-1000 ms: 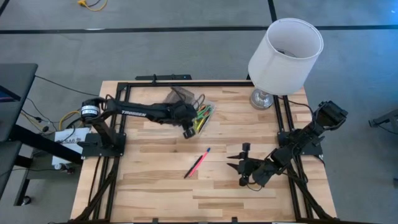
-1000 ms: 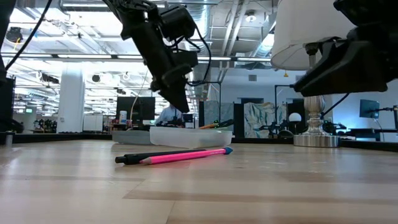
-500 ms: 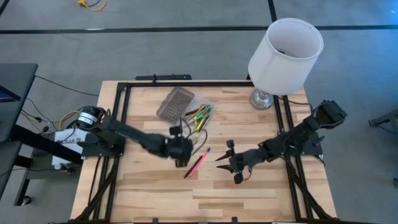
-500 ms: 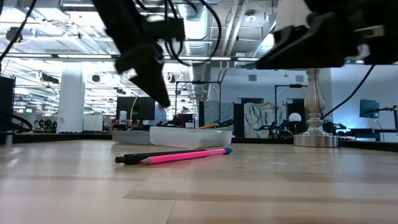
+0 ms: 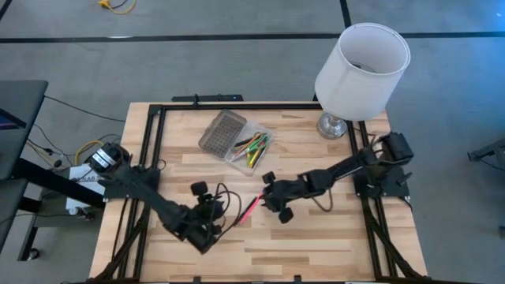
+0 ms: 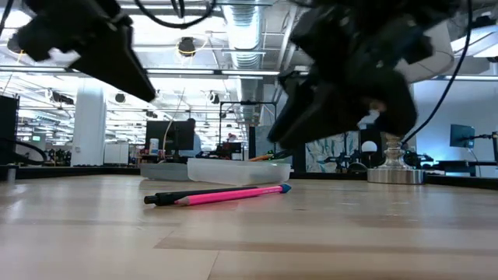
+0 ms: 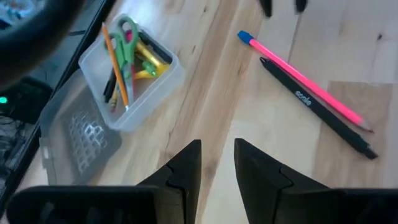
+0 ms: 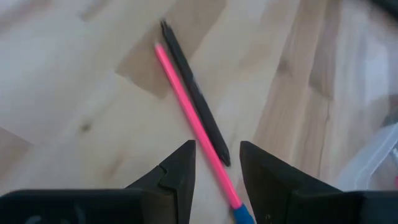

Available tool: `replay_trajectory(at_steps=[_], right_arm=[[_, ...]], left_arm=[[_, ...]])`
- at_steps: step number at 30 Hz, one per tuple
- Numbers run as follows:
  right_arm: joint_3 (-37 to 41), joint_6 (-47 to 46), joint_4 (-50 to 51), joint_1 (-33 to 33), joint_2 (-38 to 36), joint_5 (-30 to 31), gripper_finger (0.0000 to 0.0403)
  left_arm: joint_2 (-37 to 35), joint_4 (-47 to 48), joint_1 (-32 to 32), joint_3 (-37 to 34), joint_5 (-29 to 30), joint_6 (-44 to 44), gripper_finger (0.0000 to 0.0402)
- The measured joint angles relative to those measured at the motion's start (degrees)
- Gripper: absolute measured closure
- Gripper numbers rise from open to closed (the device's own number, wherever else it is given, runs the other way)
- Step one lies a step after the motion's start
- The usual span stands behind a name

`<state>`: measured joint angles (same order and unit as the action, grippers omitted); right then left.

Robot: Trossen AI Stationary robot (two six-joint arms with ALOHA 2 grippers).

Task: Pick & place school supplies into a supply box
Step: Put the pink pencil into the supply box

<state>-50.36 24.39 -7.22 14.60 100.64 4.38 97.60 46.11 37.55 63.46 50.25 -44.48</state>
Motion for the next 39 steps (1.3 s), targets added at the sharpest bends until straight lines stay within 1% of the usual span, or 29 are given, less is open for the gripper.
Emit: replay_trajectory(at_steps=[6, 9, 14, 20, 25, 27, 30, 39], right_arm=[[-7.72, 2.11, 10.71, -1.74, 4.45, -0.02, 0.0283], [-10.24, 2.22, 16.81, -2.70, 6.29, -0.08, 0.0283], [-13.25, 2.61, 21.81, -4.04, 7.68, -0.06, 0.0283], [-13.52, 3.81, 22.31, -5.53, 7.68, -0.29, 0.0283], [-13.54, 4.80, 22.97, -6.29, 8.59, -4.37, 0.0283], [-13.39, 5.35, 24.20, -6.37, 8.68, -4.44, 0.0283], [-13.57, 6.19, 22.29, -6.39, 9.27, -4.44, 0.0283], [-13.59, 7.05, 22.63, -6.87, 10.36, -4.72, 0.0285]], left_arm=[[0.00, 3.82, 3.97, 0.00, 2.98, -8.41, 0.0311], [0.00, 5.01, 5.24, 0.00, 4.06, -10.82, 0.0311], [0.00, 6.15, 6.41, 0.00, 5.76, -12.68, 0.0311], [0.00, 7.00, 6.55, 0.00, 6.13, -13.17, 0.0311], [0.00, 7.39, 6.55, 0.00, 6.95, -13.38, 0.0311], [0.00, 7.41, 6.55, 0.00, 7.29, -13.38, 0.0311], [0.00, 7.55, 6.53, 0.00, 7.58, -13.38, 0.0311], [0.00, 7.63, 6.51, 0.00, 7.64, -14.23, 0.0311]])
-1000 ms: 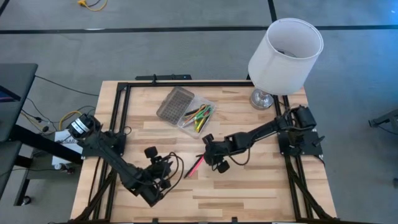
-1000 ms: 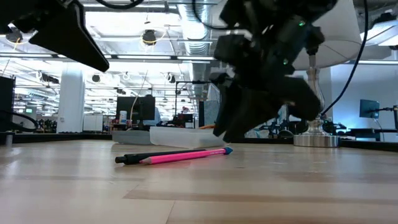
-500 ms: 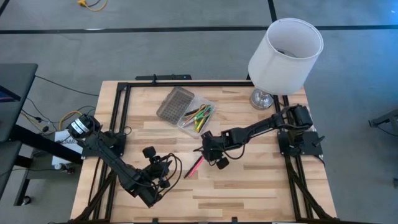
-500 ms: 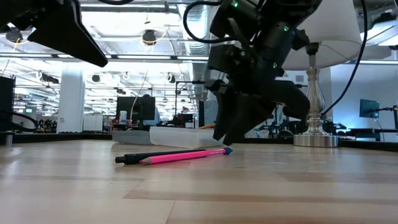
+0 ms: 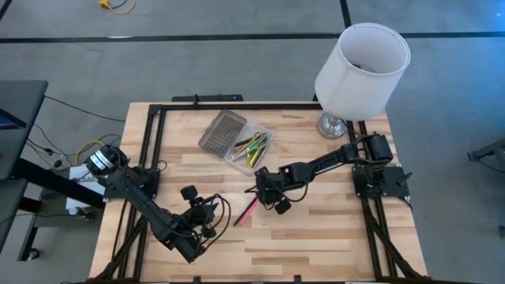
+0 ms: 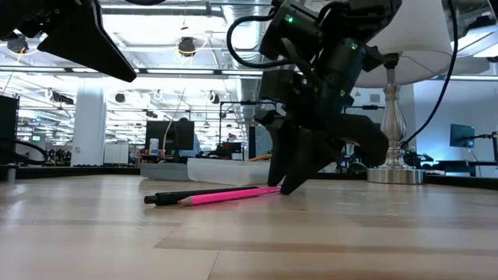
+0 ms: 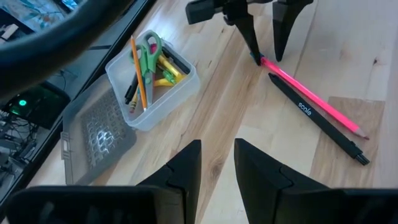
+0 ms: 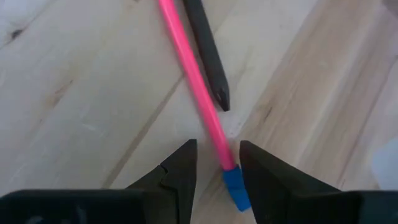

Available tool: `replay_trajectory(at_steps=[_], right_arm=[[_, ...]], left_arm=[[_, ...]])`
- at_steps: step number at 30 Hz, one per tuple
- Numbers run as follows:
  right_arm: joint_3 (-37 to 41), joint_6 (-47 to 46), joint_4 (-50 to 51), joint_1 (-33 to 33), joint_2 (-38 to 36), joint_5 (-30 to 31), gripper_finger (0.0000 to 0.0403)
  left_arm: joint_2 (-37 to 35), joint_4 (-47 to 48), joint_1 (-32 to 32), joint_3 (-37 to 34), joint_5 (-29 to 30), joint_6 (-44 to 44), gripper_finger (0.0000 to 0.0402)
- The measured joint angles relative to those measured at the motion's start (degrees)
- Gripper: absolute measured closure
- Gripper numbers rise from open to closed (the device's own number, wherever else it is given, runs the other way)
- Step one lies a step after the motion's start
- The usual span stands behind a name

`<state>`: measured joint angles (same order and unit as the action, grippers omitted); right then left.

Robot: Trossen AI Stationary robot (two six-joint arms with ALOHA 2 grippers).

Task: Pick & place school supplies into a supply box
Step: Put the pink pencil into the supply box

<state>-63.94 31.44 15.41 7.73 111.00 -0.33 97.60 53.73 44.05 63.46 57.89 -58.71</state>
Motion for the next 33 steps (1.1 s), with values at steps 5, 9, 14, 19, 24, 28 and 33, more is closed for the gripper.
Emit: replay_trajectory(at_steps=[5, 9, 14, 19, 24, 28, 33], right_arm=[[-0.09, 0.04, 1.55, 0.02, 0.00, 0.18, 0.0314], [-0.15, 0.17, 3.21, 0.02, -0.09, 0.47, 0.0356], [-0.14, 0.13, 4.00, 0.01, -0.11, 1.53, 0.0397], [-0.17, -0.16, 7.38, 0.11, -0.17, 3.36, 0.0391], [-0.17, -0.98, 9.93, 0.07, -0.17, 3.47, 0.0400], [-0.17, -1.36, 11.36, 0.04, -0.20, 3.58, 0.0396], [-0.69, -3.57, 13.05, 0.07, -0.31, 5.40, 0.0386]], left_arm=[[0.00, 0.00, 0.00, -0.01, 0.00, -0.12, 0.0311], [0.00, 0.90, 0.00, 0.00, 0.06, -0.58, 0.0311], [0.00, 1.03, 0.00, -0.02, 0.04, -0.84, 0.0311], [0.00, 1.05, 0.00, -0.02, 0.02, -0.84, 0.0311], [0.00, 1.34, 0.00, -0.01, 0.04, -0.84, 0.0311], [0.00, 1.38, 0.00, 0.00, 0.07, -0.82, 0.0311], [0.00, 1.39, 0.00, -0.02, 0.07, -0.82, 0.0311]])
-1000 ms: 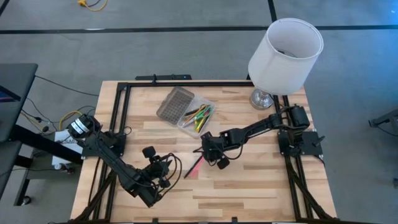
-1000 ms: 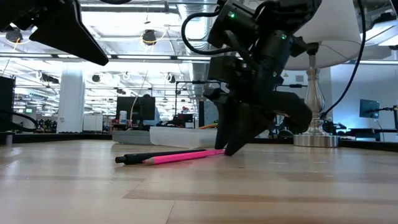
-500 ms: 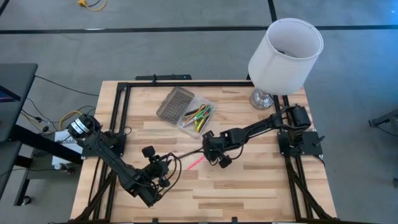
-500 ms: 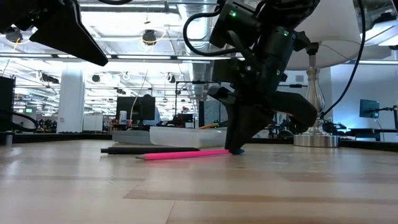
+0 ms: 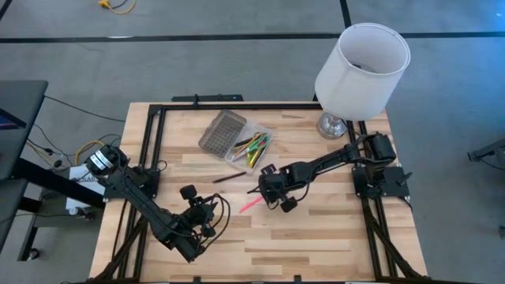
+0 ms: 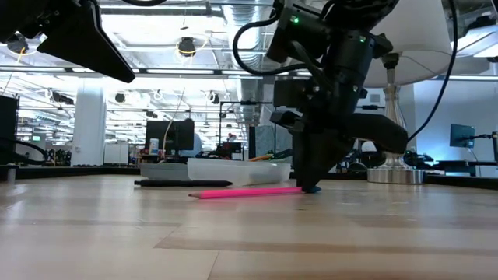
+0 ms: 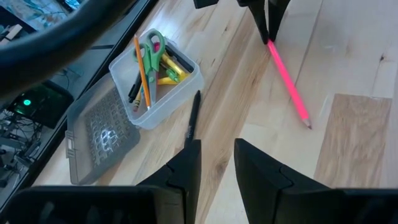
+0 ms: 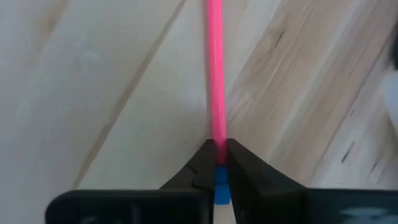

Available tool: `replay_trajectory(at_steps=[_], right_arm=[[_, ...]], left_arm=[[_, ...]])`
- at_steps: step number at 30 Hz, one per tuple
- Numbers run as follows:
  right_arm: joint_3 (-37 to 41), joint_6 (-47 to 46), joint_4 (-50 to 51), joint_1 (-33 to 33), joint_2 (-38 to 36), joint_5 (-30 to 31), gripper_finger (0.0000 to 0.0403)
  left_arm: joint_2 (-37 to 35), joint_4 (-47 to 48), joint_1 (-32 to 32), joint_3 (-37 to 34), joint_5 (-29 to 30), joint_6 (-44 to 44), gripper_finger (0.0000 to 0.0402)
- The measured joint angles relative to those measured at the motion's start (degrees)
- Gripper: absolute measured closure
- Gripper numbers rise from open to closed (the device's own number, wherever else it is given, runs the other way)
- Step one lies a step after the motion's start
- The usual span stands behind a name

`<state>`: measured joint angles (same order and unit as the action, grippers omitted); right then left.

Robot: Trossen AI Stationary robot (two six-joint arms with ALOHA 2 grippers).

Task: Pick & place school supplies into a supply box
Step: Put the pink pencil into the supply box

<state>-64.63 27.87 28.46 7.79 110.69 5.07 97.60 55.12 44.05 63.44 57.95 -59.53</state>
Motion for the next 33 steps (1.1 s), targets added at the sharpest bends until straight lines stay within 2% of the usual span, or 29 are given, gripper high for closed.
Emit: replay_trajectory(at_steps=[7, 12, 17, 24, 33], right_arm=[[-4.11, -1.72, 8.94, -0.07, 0.33, 0.73, 0.0359], [-4.76, -2.21, 11.23, -0.49, 0.42, 0.59, 0.0350], [-4.81, -3.58, 11.80, -1.28, 0.48, -1.17, 0.0361], [-4.76, -3.54, 11.94, -1.22, 0.40, -1.24, 0.0395], [-4.76, -3.50, 11.97, -1.20, 0.39, -1.20, 0.0394]], left_arm=[[0.00, 0.01, 0.01, 0.00, 0.04, 0.02, 0.0311], [0.00, 0.02, 0.00, 0.02, 0.20, 0.02, 0.0311], [0.00, 0.03, 0.02, 0.02, 0.20, 0.02, 0.0311], [0.00, 0.04, 0.00, 0.01, 0.17, 0.02, 0.0311], [0.00, 0.01, 0.02, 0.01, 0.15, 0.00, 0.0311]])
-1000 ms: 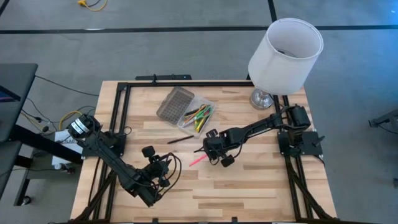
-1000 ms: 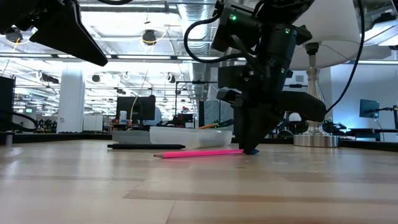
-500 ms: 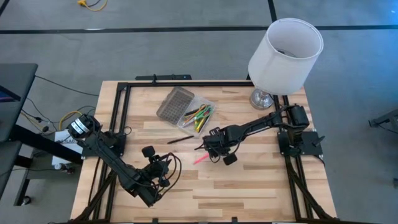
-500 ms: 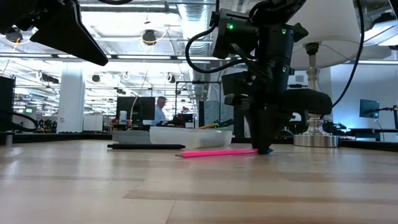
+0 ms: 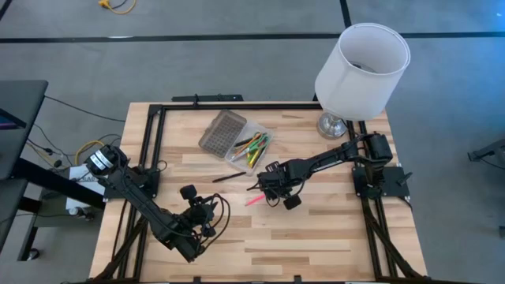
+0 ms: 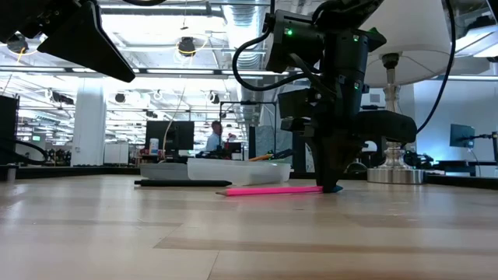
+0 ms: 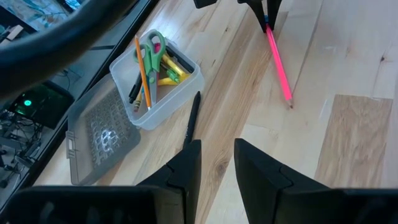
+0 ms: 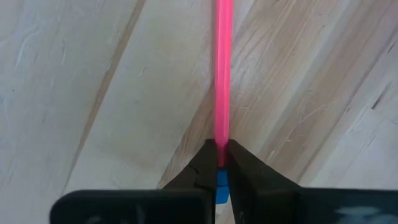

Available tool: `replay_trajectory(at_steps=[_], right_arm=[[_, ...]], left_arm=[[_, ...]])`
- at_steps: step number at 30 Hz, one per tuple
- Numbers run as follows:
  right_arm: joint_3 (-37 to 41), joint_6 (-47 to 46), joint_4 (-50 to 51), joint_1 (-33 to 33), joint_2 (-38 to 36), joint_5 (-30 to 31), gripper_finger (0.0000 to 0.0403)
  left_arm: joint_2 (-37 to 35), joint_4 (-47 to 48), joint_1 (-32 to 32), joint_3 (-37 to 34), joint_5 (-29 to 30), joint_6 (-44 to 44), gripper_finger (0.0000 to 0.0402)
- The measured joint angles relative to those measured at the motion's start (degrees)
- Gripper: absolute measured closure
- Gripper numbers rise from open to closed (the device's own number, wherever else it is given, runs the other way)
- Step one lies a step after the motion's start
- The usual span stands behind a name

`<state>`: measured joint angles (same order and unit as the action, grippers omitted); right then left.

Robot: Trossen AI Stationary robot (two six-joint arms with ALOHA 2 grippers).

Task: Pick & place school supplies into a supply box
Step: Put the pink pencil into the supply box

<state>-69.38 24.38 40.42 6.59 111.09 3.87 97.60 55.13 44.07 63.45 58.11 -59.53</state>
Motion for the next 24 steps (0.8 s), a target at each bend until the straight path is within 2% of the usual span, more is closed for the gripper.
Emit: replay_trajectory(at_steps=[8, 16, 24], right_arm=[[0.00, 0.09, 0.00, 0.02, -0.04, 1.04, 0.0399], [-0.55, 1.16, 0.68, 0.44, 0.09, 5.82, 0.0401], [-2.62, 1.82, 0.25, 0.28, 0.09, 5.90, 0.0401]], left_arm=[[0.00, 0.00, -0.02, 0.00, -0.04, 0.00, 0.0311], [0.00, 0.00, 0.01, -0.01, -0.17, -0.02, 0.0311], [0.00, 0.00, 0.06, -0.01, -0.17, -0.02, 0.0311]])
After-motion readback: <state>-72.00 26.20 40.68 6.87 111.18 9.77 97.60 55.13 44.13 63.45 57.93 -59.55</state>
